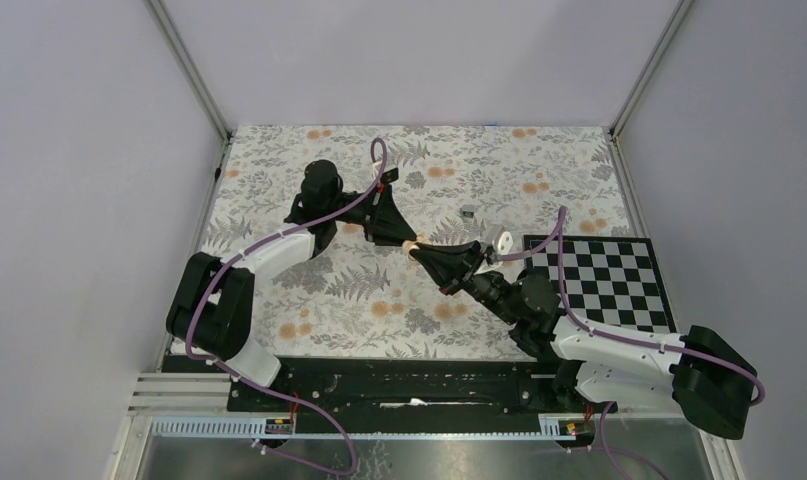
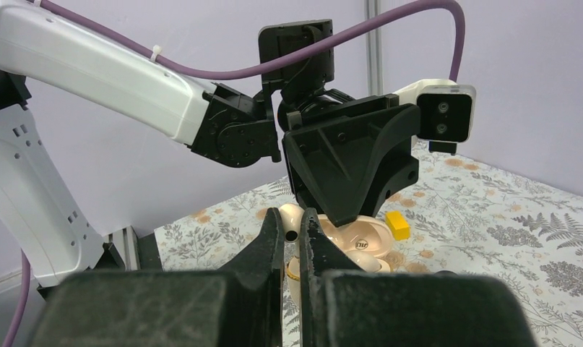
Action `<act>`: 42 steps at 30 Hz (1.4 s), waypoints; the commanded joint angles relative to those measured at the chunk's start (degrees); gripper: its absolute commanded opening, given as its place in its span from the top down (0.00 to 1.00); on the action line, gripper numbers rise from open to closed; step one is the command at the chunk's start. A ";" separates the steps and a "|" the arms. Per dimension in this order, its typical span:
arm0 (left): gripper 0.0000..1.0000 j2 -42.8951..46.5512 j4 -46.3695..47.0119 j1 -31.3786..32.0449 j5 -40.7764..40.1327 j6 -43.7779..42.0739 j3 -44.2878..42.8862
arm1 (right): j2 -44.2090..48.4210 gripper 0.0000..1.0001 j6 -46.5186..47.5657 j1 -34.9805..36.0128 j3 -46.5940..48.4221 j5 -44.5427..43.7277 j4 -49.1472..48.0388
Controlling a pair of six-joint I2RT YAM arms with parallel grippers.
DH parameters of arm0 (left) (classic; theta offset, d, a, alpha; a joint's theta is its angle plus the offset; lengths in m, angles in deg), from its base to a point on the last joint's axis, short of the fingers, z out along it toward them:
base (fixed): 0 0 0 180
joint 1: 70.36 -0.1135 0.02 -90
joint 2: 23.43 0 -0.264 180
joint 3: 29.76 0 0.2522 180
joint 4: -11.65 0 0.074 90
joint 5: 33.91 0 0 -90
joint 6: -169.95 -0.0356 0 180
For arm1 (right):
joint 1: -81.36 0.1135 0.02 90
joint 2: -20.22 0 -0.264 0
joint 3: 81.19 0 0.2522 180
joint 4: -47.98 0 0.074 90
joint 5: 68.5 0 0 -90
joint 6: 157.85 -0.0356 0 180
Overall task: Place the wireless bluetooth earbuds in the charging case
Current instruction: Place the earbud in the charging case.
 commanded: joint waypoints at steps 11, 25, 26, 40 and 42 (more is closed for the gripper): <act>1.00 -0.89 23.79 0.31 0.33 19.08 2.05 | 1.18 1.00 1.03 -0.60 -1.83 -1.74 -5.96; 1.00 -7.19 57.30 1.19 -5.31 45.20 5.53 | 1.75 1.00 1.57 -0.56 -1.09 -0.79 -7.44; 1.00 -7.29 57.26 1.15 -5.96 45.64 5.83 | 1.83 1.00 1.76 -0.52 -1.10 -0.77 -7.44; 1.00 -9.14 56.99 1.08 -11.56 47.83 10.18 | 1.68 1.00 2.55 -0.61 -1.34 -0.49 -8.20; 1.00 -9.22 56.99 1.10 -12.04 47.99 10.38 | 1.62 1.00 2.53 -0.53 -1.62 -0.68 -8.20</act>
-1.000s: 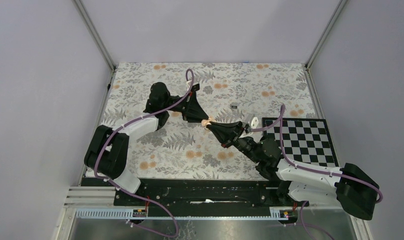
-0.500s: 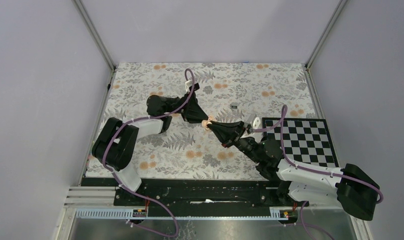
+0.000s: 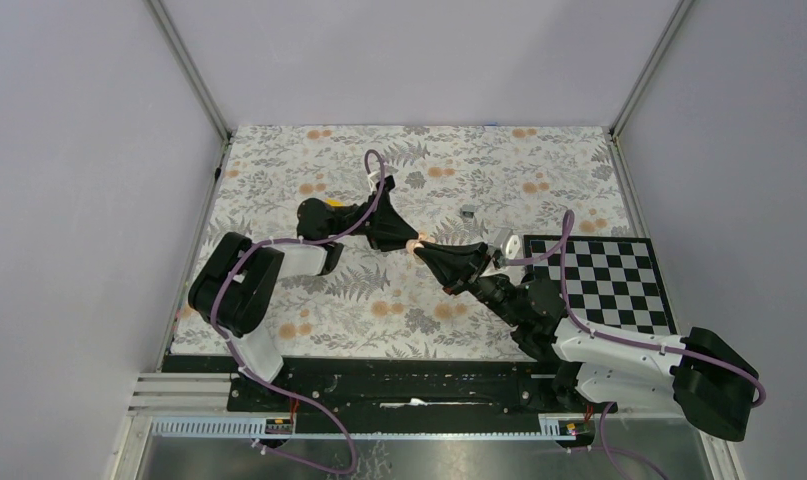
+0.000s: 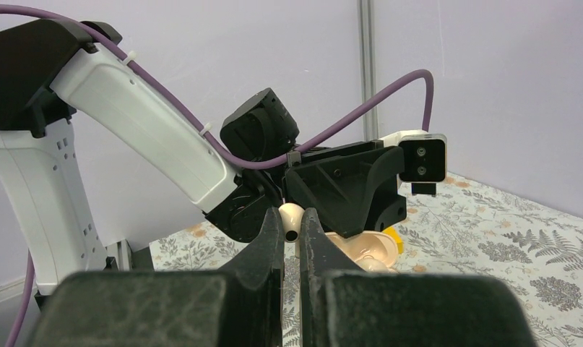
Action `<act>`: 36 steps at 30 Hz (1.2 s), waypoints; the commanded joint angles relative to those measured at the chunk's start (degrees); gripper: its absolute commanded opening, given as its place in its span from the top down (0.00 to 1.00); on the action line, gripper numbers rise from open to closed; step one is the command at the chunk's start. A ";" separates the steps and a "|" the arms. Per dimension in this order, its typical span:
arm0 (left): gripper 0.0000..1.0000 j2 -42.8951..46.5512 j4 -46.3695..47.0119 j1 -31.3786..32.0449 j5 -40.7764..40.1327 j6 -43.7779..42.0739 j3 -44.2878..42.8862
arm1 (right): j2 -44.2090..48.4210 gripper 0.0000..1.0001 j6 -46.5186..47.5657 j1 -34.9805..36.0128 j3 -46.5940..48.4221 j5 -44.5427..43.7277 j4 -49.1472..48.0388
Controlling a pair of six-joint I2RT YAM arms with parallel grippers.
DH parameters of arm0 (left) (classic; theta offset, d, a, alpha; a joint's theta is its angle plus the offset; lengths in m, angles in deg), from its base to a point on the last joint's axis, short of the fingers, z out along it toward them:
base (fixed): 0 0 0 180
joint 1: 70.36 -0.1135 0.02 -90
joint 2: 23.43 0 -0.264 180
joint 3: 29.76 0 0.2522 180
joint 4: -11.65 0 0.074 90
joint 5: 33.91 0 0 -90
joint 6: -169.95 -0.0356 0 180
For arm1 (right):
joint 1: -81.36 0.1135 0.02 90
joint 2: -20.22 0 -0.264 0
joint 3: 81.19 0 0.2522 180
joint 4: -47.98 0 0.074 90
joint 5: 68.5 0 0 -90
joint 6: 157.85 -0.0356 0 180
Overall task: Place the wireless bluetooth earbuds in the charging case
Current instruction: Place the earbud in the charging case.
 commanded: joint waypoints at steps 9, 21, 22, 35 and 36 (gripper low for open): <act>1.00 0.36 7.31 0.10 -3.27 15.17 0.76 | -0.32 1.00 1.63 -0.32 -0.95 -1.30 -4.86; 1.00 0.45 7.44 0.09 -3.10 15.42 0.42 | -1.06 1.00 1.89 -0.49 -1.39 -1.49 -4.36; 1.00 0.45 7.46 0.10 -2.99 15.43 0.30 | -1.15 1.00 1.84 -0.50 -1.45 -1.50 -4.36; 1.00 0.50 7.53 0.10 -3.09 15.41 0.05 | -1.35 1.00 2.63 -0.83 -2.10 -2.63 -4.39; 1.00 0.60 7.52 0.08 -3.07 15.41 0.02 | -1.34 1.00 2.76 -0.85 -2.05 -2.81 -4.35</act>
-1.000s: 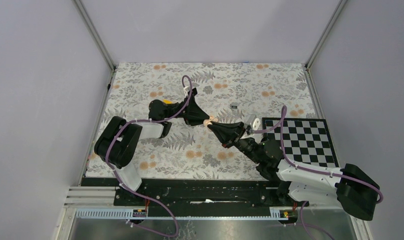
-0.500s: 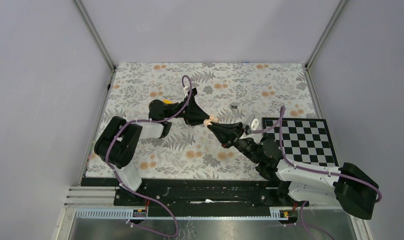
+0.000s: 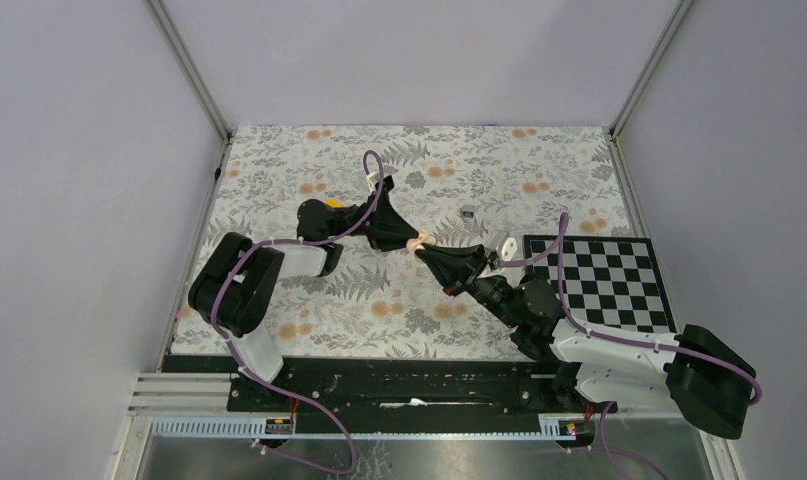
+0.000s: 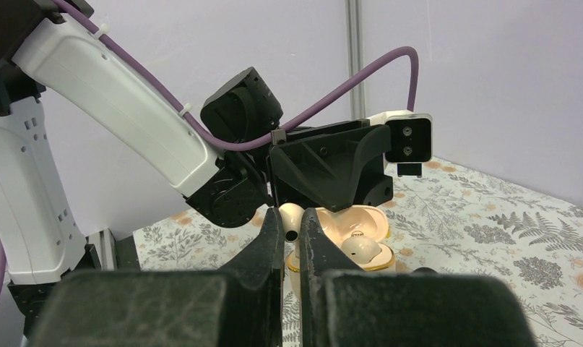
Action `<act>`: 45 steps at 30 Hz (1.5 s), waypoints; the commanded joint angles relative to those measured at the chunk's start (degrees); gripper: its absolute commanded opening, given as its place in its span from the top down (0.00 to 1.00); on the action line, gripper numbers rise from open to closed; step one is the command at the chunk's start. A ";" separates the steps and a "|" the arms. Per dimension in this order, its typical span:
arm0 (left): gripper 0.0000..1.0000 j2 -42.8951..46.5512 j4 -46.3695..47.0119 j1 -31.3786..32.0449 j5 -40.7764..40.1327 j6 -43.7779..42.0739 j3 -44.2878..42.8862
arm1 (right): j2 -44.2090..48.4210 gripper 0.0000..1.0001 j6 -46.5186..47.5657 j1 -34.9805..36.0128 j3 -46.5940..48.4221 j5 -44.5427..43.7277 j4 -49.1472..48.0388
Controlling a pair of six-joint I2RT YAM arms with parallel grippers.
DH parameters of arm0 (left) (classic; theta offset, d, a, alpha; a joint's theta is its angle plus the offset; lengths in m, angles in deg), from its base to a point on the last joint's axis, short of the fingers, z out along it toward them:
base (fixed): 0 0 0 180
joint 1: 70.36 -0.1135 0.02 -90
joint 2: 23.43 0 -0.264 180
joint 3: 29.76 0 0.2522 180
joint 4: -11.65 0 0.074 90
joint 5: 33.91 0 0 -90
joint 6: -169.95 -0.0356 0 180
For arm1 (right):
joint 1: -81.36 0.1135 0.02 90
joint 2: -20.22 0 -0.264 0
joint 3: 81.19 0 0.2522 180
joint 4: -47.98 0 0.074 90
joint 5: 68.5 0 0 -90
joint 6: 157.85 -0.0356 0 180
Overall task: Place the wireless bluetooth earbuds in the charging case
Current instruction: Place the earbud in the charging case.
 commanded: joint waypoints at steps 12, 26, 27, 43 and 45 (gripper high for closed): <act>1.00 0.85 7.51 0.10 -2.70 15.75 -0.31 | -0.92 1.00 0.28 -0.71 -0.74 -0.69 -4.47; 1.00 1.22 7.60 -0.16 -3.28 16.25 -0.63 | -0.20 0.96 -0.03 -0.76 -1.89 -1.00 -2.96; 1.00 1.16 7.60 -0.24 -3.29 16.23 -0.53 | -0.18 0.89 -0.28 -0.78 -2.03 -1.18 -3.00; 1.00 0.81 7.60 -0.43 -3.64 15.96 -0.51 | 2.08 0.48 -0.76 -0.74 -1.62 -2.60 -2.97; 1.00 0.79 7.60 -0.43 -3.81 15.87 -0.69 | 2.65 0.43 -0.74 -0.81 -1.49 -2.66 -2.82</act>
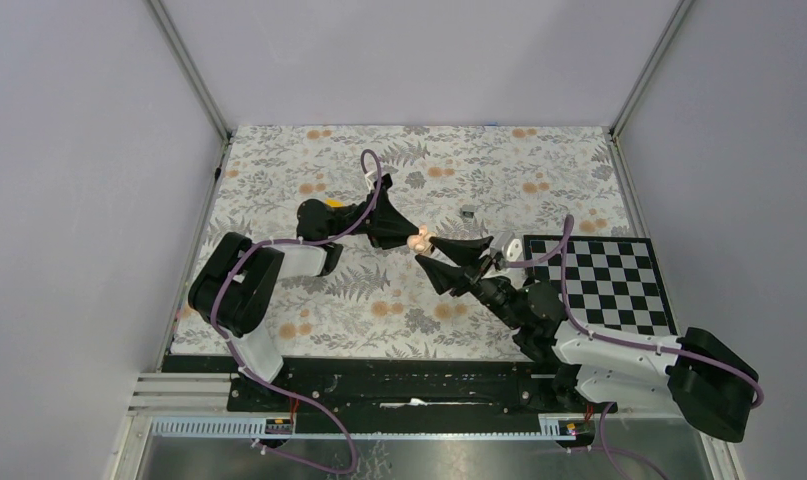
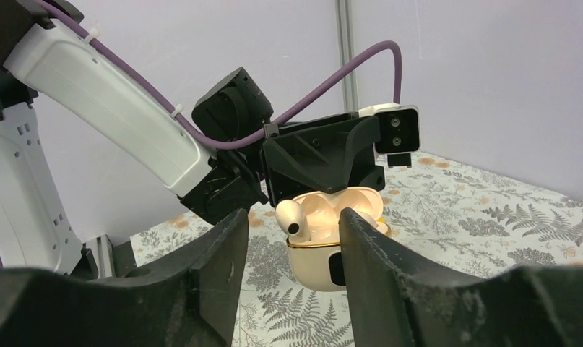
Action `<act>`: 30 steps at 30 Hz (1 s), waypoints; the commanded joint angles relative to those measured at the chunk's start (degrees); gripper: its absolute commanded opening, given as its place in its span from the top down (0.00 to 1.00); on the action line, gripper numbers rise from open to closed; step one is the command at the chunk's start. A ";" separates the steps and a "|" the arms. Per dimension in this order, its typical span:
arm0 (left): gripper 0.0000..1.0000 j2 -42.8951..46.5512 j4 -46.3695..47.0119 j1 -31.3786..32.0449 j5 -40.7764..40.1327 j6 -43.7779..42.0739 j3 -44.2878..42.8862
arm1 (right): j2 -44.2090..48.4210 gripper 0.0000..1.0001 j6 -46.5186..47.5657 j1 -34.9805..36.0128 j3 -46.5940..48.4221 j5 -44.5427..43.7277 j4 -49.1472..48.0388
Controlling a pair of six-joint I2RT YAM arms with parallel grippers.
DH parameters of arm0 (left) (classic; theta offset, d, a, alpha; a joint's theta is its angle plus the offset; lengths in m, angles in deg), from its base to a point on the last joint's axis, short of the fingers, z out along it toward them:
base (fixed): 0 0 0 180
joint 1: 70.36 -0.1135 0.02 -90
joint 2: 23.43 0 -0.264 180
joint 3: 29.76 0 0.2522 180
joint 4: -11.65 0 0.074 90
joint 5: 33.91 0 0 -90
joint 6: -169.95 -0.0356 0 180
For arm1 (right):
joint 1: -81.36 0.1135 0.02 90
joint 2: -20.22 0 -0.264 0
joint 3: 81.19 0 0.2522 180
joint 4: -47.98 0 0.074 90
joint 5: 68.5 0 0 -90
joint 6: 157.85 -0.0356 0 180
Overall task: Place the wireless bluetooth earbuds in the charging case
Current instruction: Place the earbud in the charging case.
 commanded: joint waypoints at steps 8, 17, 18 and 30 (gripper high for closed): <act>1.00 0.32 7.51 -0.12 -1.88 15.88 -1.43 | 3.13 0.27 0.60 -0.24 1.28 -1.18 0.35; 1.00 0.36 6.68 -0.18 -1.22 14.62 -1.32 | 7.02 0.22 1.33 -0.26 3.62 -0.80 7.71; 1.00 0.43 6.37 -0.21 -1.11 14.29 -1.24 | 7.75 0.21 1.52 -0.28 4.36 -1.12 9.61; 1.00 1.29 2.41 -0.58 0.26 10.99 -1.84 | 9.68 0.17 5.76 -0.26 15.43 -12.20 34.13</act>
